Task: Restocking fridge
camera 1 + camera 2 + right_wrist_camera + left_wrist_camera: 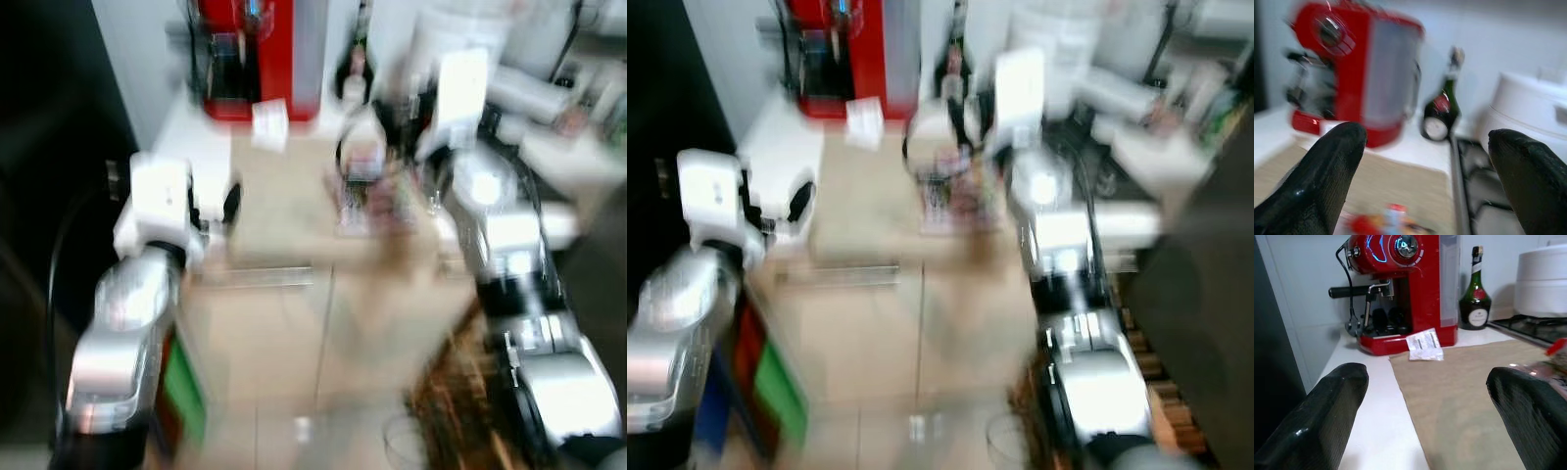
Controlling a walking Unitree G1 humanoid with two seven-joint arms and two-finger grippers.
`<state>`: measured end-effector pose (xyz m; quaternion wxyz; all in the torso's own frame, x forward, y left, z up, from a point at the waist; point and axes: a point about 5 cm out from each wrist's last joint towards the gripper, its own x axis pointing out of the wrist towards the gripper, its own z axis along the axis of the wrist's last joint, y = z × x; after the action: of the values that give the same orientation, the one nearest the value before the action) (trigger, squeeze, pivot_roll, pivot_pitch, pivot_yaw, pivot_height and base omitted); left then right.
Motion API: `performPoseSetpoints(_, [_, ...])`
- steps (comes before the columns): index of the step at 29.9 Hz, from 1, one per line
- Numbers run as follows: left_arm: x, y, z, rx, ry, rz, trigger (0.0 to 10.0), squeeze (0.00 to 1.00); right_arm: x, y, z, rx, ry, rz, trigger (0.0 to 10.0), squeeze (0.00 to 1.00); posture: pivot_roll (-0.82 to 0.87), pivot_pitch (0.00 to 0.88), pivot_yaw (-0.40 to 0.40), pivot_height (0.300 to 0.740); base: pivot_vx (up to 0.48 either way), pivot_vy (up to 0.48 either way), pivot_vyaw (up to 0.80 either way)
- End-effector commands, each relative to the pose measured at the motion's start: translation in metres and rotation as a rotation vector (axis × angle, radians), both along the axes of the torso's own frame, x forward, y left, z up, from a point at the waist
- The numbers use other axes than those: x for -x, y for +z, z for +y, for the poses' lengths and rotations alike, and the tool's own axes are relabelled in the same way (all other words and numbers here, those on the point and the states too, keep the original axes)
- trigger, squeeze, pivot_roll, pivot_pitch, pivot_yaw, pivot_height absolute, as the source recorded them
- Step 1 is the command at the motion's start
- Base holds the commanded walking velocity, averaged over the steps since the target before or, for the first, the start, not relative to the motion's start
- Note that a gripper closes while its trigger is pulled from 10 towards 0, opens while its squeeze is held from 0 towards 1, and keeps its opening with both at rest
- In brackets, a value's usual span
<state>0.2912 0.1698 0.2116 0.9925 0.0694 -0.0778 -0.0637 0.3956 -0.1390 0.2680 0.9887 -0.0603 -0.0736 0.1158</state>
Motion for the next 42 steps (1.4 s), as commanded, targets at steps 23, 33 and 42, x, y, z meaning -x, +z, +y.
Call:
performPoseSetpoints(23, [-0.010,0.004,-0.006,0.020,0.000,-0.009,10.0,0.00,-0.005,-0.003,-0.028,-0.018,0.314,0.450,10.0,0.00,-0.04,0.000,-0.020,0.740,0.000,0.000,0.00])
performPoseSetpoints(33, [-0.009,0.000,-0.006,0.014,0.005,0.010,10.0,0.00,-0.002,-0.018,-0.010,-0.149,0.313,0.586,10.0,0.00,-0.03,0.000,-0.031,0.740,0.000,0.000,0.00])
performPoseSetpoints(42, [-0.009,0.001,-0.006,0.020,0.006,0.014,10.0,0.00,0.007,-0.042,-0.001,-0.169,0.280,0.682,10.0,0.00,-0.03,0.000,-0.036,0.740,0.000,0.000,0.00])
